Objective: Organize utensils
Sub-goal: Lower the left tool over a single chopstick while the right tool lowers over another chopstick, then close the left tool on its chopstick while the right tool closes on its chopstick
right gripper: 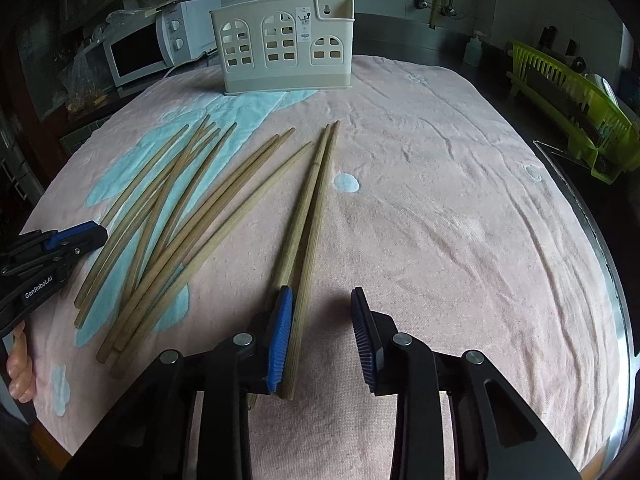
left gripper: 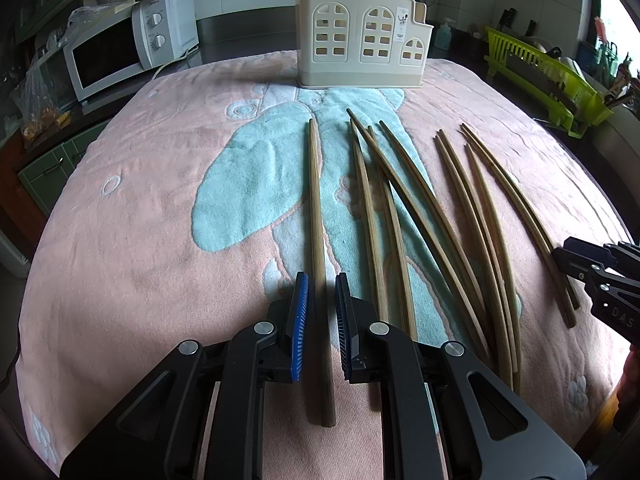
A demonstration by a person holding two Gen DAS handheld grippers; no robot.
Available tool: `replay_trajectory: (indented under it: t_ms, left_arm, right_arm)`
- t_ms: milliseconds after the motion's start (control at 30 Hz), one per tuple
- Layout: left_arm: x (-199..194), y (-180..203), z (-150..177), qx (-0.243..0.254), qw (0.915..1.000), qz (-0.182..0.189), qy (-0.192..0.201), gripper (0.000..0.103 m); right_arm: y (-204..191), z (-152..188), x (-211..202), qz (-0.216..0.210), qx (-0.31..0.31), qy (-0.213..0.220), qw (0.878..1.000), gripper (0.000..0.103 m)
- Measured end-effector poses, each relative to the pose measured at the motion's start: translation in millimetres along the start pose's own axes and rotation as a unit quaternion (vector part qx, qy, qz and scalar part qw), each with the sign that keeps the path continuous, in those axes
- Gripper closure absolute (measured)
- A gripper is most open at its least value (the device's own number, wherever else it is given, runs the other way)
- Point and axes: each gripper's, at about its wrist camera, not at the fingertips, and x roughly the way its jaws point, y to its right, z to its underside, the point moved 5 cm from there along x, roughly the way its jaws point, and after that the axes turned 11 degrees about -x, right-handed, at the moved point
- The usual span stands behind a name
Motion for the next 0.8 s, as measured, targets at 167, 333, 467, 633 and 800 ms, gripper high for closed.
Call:
replay_trajectory:
  t_ms: [167, 333, 467, 633, 800]
  left_arm:
    - [0.1, -0.5, 0.0, 0.000, 1.0000, 0.000, 0.000, 0.090]
    - [-0.3, 0.4, 0.3, -0.002, 1.0000, 0.003, 0.000, 0.089]
    - [0.2, 2.3, 0.4, 0.004, 1.0000, 0.002, -0.002, 0.088]
    - [0.1, 1.5, 0.1, 0.004, 1.0000, 0.002, -0.003, 0.088]
    - [0.6, 3.7, 0.0, 0.013, 0.9999, -0.007, -0.007, 0.089]
  right_arm:
    - [-2.5, -4.8, 1.9, -0.006, 0.003, 0.002, 1.000, 0.075]
    - [-2.7, -9.0, 7.4, -0.001, 0.004, 0.000, 1.000, 0.078]
    - [-3.1, -9.1, 8.0, 0.002, 0.001, 0.000, 1.000, 0.083]
    - [-2.1, -8.3, 7.5, 0.007, -0.002, 0.005, 1.000, 0.095]
    - [2.0, -6.3, 4.5, 0.001, 0.006, 0.012, 1.000, 0.096]
